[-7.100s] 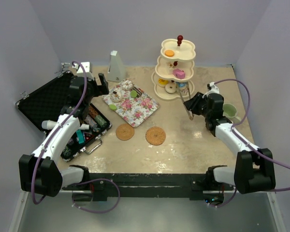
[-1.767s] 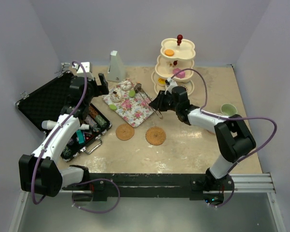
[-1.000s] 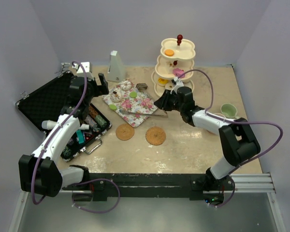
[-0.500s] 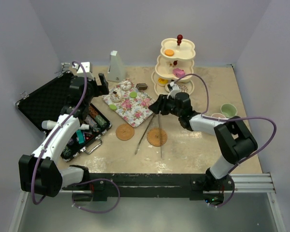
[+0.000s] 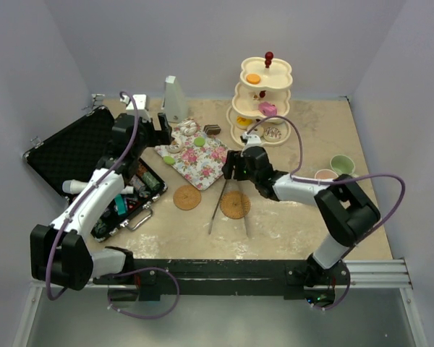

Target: Serve the afternoon tea

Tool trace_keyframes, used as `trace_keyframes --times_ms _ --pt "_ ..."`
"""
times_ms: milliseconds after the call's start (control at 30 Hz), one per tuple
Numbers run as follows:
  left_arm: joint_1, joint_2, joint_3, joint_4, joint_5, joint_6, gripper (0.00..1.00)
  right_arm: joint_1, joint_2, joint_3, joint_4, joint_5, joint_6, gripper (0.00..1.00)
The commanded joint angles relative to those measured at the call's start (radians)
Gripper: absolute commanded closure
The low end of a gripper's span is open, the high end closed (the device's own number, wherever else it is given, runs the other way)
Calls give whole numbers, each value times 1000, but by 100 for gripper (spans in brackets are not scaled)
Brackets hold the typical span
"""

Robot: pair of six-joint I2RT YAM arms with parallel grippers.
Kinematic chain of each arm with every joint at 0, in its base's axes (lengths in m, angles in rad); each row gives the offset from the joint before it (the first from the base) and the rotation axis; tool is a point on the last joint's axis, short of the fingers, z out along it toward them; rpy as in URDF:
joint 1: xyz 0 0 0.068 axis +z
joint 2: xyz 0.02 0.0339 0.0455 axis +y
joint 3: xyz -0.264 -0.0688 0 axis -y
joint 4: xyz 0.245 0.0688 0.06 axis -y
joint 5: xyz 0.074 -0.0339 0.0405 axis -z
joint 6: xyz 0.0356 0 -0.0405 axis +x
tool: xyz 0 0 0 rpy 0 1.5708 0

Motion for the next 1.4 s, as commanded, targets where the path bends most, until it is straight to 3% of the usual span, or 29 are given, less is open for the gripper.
trace_keyframes --times_ms 0,233,600,967,1300,1367 --pt "-21 13 50 2 18 21 0 33 91 102 -48 120 8 27" --pt "-22 16 54 -1 14 23 0 65 160 185 -137 255 12 27" --pt "-22 20 59 -1 16 21 0 119 211 189 -202 324 63 31" --pt "-22 -3 62 -1 14 23 0 122 126 228 -261 312 57 68" --pt "-24 -38 65 -1 51 27 0 122 -71 275 -321 270 32 79" --pt "-24 -46 58 29 154 35 0 122 -114 278 -303 258 28 85"
